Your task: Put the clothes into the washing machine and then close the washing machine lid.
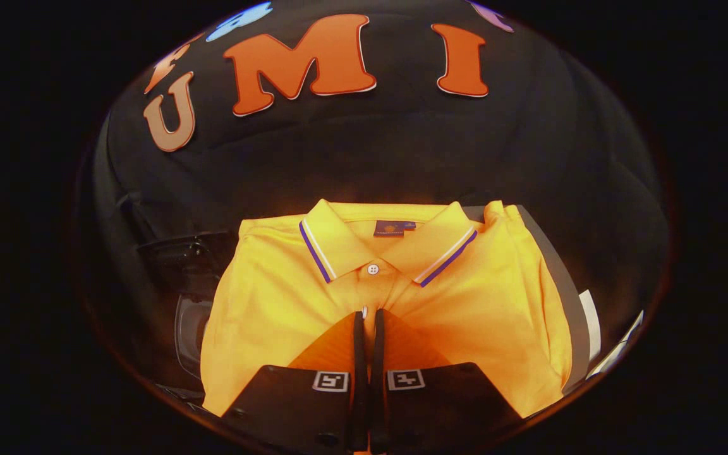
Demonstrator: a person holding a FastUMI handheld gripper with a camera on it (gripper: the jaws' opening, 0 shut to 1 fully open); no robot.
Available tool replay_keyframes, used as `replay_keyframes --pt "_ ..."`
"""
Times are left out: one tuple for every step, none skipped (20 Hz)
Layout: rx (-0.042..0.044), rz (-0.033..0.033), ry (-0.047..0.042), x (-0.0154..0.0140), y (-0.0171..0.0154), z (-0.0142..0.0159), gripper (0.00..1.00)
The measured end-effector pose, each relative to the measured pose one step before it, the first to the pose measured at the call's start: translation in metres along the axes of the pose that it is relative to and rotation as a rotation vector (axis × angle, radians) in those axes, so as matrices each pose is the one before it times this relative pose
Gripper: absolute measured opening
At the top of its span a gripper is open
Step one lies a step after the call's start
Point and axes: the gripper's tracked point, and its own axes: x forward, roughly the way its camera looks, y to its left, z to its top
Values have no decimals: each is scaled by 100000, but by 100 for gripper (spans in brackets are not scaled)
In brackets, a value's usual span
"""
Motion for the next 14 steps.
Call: replay_keyframes --pt "2239 1646 -1607 -97 -38 67 9" --pt "2642 1393 -1476 -119 10 118 9" --pt "744 1047 -1333 -275 -29 194 9" --pt "606 597 -2087 -284 82 456 9" --pt "1301 587 -1930 -444 205 377 9" --pt "1091 1429 -102 -528 324 296 9" --pt "2593 1725 -1959 -699 378 730 9" --pt "1760 1877 -1149 -498 601 603 9" --pt "911 1385 -649 -671 400 364 9" --pt "793 1246 -1602 -593 519 686 9" --pt "504 1893 -1063 -508 907 467 9" --pt "632 2232 -1047 -421 1178 427 9" --pt "601 2185 -1393 -633 1365 552 9" --pt "961 2500 -1376 -628 1655 664 9"
